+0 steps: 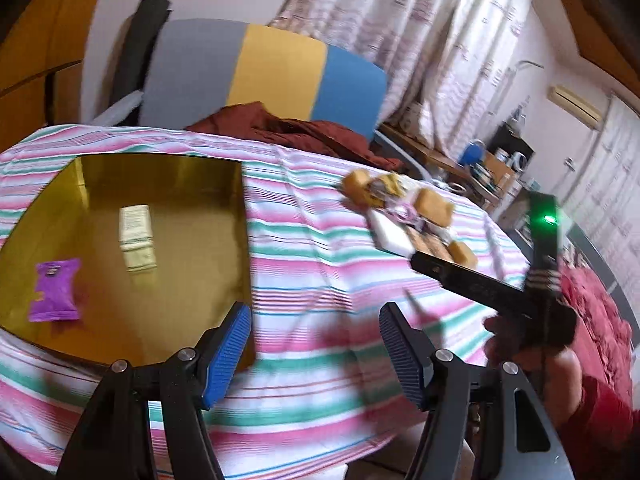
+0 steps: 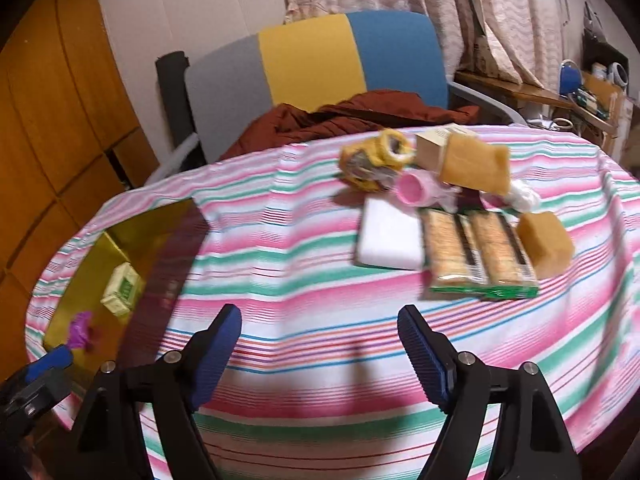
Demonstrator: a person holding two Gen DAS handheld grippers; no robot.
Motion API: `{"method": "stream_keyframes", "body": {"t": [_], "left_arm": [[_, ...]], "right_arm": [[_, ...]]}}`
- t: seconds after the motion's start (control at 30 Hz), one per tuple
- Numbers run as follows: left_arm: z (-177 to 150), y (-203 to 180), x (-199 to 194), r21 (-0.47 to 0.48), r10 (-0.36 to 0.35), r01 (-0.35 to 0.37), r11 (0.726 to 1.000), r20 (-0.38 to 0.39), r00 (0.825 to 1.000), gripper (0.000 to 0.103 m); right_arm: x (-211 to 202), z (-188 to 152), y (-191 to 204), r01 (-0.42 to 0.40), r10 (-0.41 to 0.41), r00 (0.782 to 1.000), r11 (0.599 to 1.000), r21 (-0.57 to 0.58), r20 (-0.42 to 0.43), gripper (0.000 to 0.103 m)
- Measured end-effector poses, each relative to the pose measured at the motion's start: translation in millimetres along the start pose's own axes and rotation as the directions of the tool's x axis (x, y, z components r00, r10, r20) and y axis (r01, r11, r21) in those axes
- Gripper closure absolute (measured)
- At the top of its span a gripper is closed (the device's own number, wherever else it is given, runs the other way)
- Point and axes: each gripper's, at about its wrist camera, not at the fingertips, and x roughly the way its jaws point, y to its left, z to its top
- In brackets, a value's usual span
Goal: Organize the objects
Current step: 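Return to the pile and grasp a cracker packet with the right tool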
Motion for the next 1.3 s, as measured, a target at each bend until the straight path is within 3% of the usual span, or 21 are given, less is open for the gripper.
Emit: {"method": "stream_keyframes", "body": {"t": [0.23, 0.47, 0.63, 0.87, 1.07, 1.3], "left_arm": [[-9.3, -30.9, 14.5, 0.066, -0.068, 0.071, 0.995, -0.044, 0.997, 0.035], [-11.7, -63.5, 49.2, 0.096, -0.092, 0.106, 0.99, -0.142, 0.986, 0.035], [-13.7, -69.0, 65.3, 0.083, -0.081, 0.096, 0.992, -0.175, 0.981, 0.035], [-11.4, -68.1, 81.1, 0.08, -0.05, 0.068, 0.994, -0.201, 0.978, 0.035], [-6.2, -65.0, 85.2, 0.072, -0.026, 0.041, 0.997, -0.198, 0.98, 0.035], [-4.9, -62.2, 96.1, 0.058, -0.018, 0.031, 0.998, -0.213, 0.977, 0.035]], "right_arm": [[3.1, -2.5, -37.7, 0.073, -0.073, 0.997, 0.997, 0.039, -0.016, 0.021], [0.5, -12.4, -89.2, 0.198, -0.195, 0.98, 0.965, 0.171, -0.033, 0.021], [1.8, -21.8, -113.3, 0.162, -0.157, 0.987, 0.961, 0.224, -0.041, 0.025], [8.8, -6.9, -102.0, 0.058, -0.064, 0.998, 0.985, 0.165, 0.029, 0.034], [47.7, 22.8, -101.4, 0.058, -0.059, 0.998, 0.987, 0.148, 0.003, 0.045], [77.0, 35.7, -103.3, 0.119, -0.114, 0.992, 0.983, 0.136, -0.048, 0.045]]}}
